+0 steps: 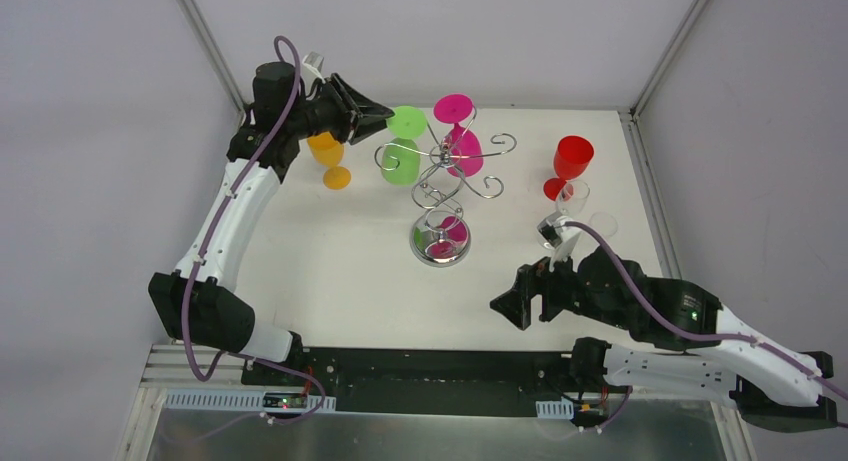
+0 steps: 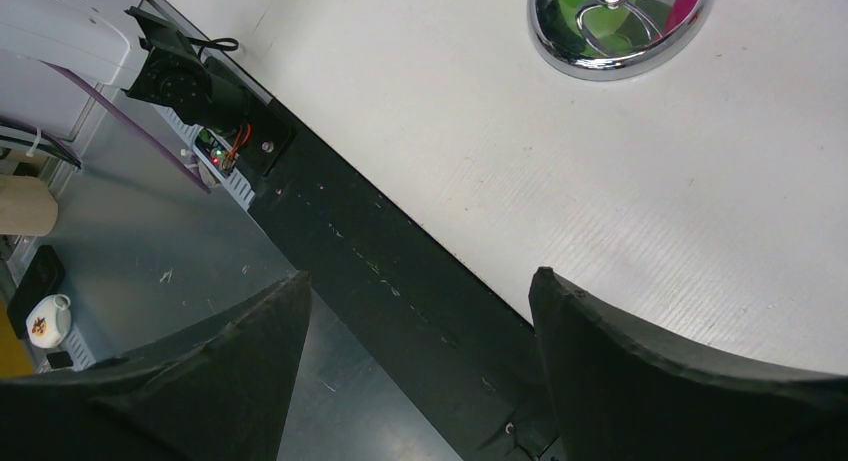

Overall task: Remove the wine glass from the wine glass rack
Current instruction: Pick up the wine glass from the wine rack.

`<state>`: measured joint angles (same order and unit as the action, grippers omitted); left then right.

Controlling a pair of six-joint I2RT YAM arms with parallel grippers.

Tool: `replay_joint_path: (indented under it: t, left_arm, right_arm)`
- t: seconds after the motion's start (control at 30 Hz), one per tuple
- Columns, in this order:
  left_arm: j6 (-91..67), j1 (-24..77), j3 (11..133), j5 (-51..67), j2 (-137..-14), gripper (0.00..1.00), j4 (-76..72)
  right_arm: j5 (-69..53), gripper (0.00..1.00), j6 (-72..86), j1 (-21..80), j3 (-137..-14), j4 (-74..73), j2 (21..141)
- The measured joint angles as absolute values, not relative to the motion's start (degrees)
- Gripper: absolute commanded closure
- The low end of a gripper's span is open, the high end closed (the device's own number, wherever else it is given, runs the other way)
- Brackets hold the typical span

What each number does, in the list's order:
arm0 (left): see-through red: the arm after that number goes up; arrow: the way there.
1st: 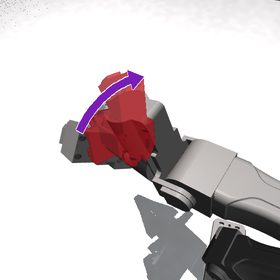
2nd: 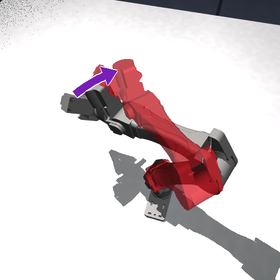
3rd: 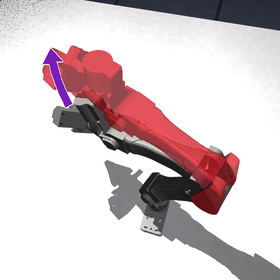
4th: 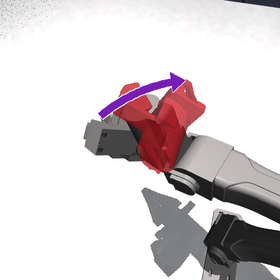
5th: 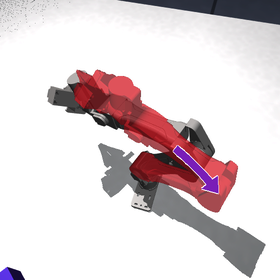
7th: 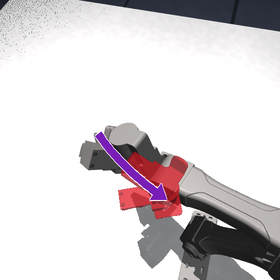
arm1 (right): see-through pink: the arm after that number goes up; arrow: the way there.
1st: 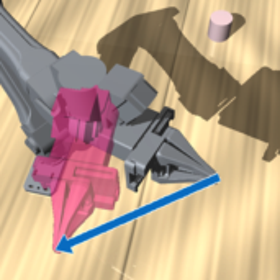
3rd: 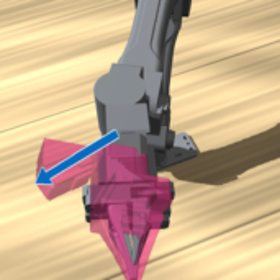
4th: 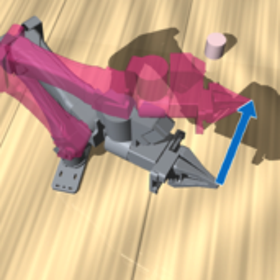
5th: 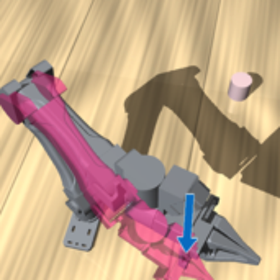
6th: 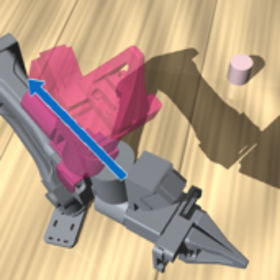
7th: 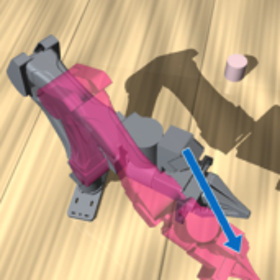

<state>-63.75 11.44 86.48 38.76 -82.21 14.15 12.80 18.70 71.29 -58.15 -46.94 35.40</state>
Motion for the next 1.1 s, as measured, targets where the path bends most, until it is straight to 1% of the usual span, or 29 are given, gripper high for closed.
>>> replay_joint_path:
  t: [0.33, 0.7, 0.9, 1.1]
  left_arm:
    - [-63.81, 12.71, 86.48, 38.74, -83.13, 0.71, 13.85]
    - [-63.83, 13.67, 86.54, 38.72, -84.38, 0.83, 13.74]
    - [-63.99, 13.96, 86.65, 38.74, -84.62, 0.99, 13.10]
    - [-64.01, 13.96, 87.39, 38.74, -84.90, 1.00, 12.75]
  right_arm:
    - [12.82, 0.16, 18.83, 71.29, -56.86, -46.94, 34.92]
    - [13.06, 0.16, 18.85, 71.29, -56.53, -46.96, 33.95]
    - [13.26, 0.16, 18.85, 71.29, -56.42, -46.96, 33.93]
    - [13.28, 0.16, 18.83, 71.29, -56.42, -46.94, 33.95]
